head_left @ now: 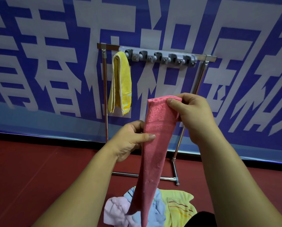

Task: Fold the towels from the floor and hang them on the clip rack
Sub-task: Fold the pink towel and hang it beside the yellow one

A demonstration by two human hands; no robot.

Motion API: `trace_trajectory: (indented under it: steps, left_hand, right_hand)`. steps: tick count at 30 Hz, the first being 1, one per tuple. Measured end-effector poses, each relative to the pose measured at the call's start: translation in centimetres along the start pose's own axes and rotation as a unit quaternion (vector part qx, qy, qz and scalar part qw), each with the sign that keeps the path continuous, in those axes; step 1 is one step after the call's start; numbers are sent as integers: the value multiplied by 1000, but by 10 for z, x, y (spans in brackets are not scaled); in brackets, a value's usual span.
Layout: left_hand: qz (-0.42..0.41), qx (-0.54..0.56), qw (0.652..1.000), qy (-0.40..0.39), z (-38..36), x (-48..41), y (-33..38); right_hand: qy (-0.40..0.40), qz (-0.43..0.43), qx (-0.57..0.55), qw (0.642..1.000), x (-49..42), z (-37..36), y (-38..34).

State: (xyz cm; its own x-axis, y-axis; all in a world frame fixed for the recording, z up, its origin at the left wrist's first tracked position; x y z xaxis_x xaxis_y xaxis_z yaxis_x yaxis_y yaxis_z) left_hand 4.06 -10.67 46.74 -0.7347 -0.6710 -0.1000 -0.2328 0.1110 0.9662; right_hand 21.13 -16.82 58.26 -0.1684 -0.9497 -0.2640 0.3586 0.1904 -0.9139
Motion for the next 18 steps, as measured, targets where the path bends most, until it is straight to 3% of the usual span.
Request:
trace_trajectory:
  steps: [8,18]
  left_hand:
    - [7,-33,999,-3,4,5,-13]
    - [19,4,999,44,8,1,-22]
  right_hand:
    - [37,-39,-20,998,-4,7,4]
    - [46,-62,-41,996,-38,7,-17]
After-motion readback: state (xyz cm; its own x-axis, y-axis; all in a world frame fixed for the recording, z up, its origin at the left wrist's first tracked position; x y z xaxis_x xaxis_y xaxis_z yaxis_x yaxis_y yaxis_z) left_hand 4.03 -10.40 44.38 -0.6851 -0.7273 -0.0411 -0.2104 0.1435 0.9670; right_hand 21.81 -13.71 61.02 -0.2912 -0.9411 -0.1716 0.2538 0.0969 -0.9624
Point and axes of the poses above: each hand's wrist, its own x-axis away from the middle knuckle, its own z-axis out of the back of the hand, y = z × x, the point moved 6 cm from there along -x, towards the middle knuckle, and after that the axes turned 12 degrees about -y, right-handed, at the moved point
